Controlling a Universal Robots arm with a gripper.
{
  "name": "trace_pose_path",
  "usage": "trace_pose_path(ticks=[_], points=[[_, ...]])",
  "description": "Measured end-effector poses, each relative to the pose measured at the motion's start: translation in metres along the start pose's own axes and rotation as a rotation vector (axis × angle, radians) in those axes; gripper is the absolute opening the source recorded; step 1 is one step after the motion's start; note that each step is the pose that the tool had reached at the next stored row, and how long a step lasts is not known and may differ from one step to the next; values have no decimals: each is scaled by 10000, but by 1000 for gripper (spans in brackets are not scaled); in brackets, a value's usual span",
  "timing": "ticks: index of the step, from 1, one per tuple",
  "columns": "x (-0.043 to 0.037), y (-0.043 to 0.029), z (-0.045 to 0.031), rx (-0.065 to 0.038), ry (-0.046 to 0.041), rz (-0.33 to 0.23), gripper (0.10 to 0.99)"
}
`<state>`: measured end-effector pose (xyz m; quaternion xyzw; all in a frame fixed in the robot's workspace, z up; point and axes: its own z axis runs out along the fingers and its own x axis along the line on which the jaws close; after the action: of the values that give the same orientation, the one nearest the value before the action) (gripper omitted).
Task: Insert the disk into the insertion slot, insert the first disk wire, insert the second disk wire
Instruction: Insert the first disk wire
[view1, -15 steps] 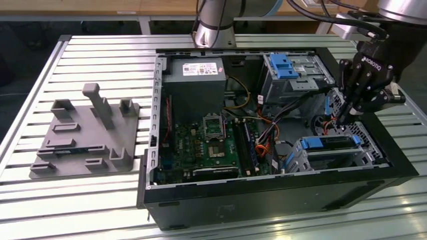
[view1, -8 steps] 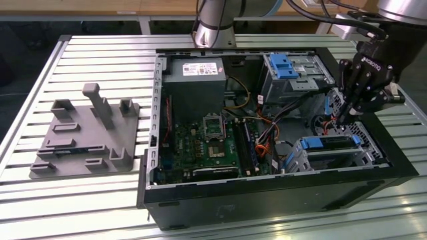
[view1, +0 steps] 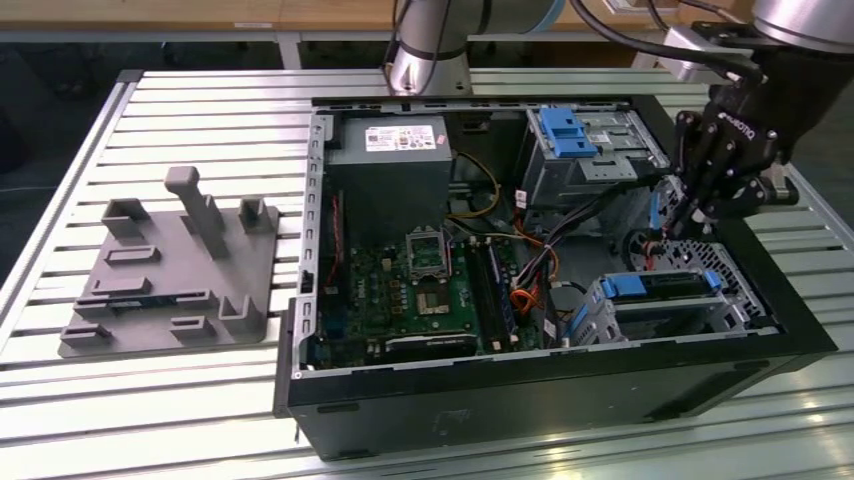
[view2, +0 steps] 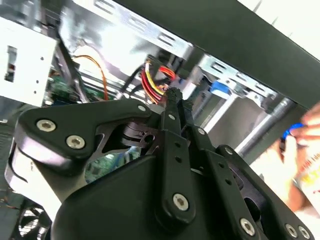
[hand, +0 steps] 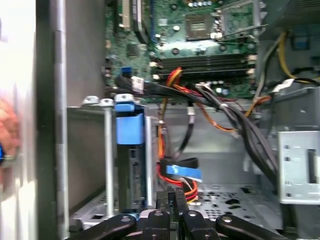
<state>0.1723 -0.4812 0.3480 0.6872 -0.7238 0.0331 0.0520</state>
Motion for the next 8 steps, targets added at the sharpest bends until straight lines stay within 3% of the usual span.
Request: trace_pose_path(ticks=[2, 6, 8], points=[[1, 11, 0, 59, -339, -1, 165], [28, 14, 4, 60, -1054, -15, 165], [65, 12, 8, 53, -1194, -18, 165]])
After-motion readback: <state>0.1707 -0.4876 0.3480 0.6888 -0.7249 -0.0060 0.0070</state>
